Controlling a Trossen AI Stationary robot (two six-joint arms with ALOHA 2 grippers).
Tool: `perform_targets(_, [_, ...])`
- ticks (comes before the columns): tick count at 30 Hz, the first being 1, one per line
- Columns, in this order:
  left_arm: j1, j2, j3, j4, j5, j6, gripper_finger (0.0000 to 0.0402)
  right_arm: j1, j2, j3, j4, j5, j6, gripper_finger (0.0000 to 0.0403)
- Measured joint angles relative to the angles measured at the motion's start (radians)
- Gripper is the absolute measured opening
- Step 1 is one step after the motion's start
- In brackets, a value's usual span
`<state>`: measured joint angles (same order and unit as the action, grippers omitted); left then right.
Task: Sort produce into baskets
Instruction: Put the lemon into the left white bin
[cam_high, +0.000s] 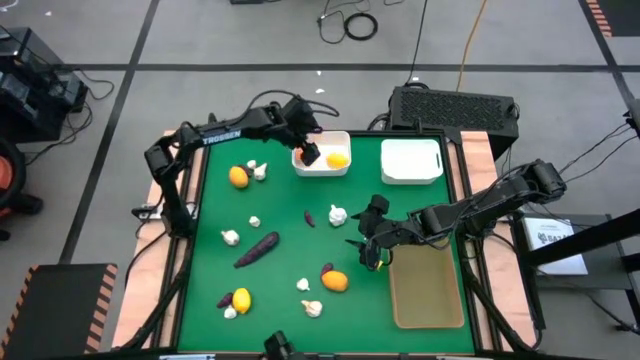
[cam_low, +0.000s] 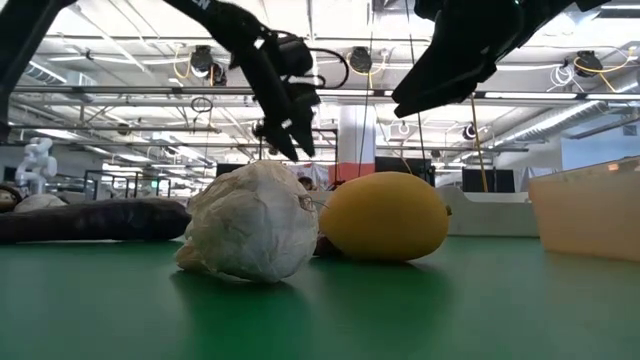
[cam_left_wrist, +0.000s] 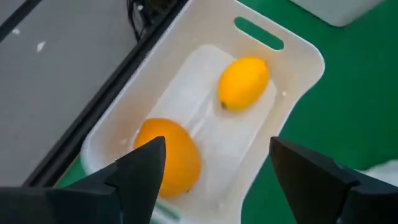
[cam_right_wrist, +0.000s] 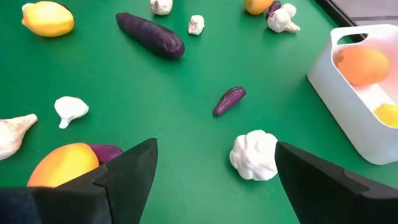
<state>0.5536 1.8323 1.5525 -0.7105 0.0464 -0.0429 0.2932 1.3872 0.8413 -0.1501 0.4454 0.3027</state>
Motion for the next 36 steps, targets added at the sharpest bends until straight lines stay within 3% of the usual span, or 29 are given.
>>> perform_targets(5, [0.007,-0.013,0.136,-0.364,-0.114,0.004,0.0295,0.0,0.0,0.0,0.0,-0.002,0.0,0.0314])
perform_targets(10, [0.027,-0.069,0.138,-0.609,-0.164,-0.046,0.0295,0.001,0.0,0.0,0.0,-0.002,0.0,0.0314])
perform_targets(16, [0.031,-0.22,0.032,-0.66,-0.168,-0.124,0.0295,0.001,0.0,0.0,0.0,-0.006,-0.008,0.0314])
perform_targets(21, [-0.045,-0.388,-0.075,-0.661,-0.15,-0.219,0.0295,0.003,0.0,0.0,0.0,-0.006,-0.007,0.0314])
perform_targets(27, [-0.266,-0.582,-0.202,-0.636,-0.028,-0.394,0.0295,0.003,0.0,0.0,0.012,-0.006,0.016,0.0314])
perform_targets(32, [-0.569,-0.676,-0.325,-0.528,0.02,-0.627,0.0295,0.003,0.0,0.0,0.03,-0.006,0.028,0.0314])
perform_targets(36, [-0.822,-0.671,-0.4,-0.376,0.045,-0.747,0.0295,0.003,0.0,0.0,0.061,-0.006,0.03,0.0314])
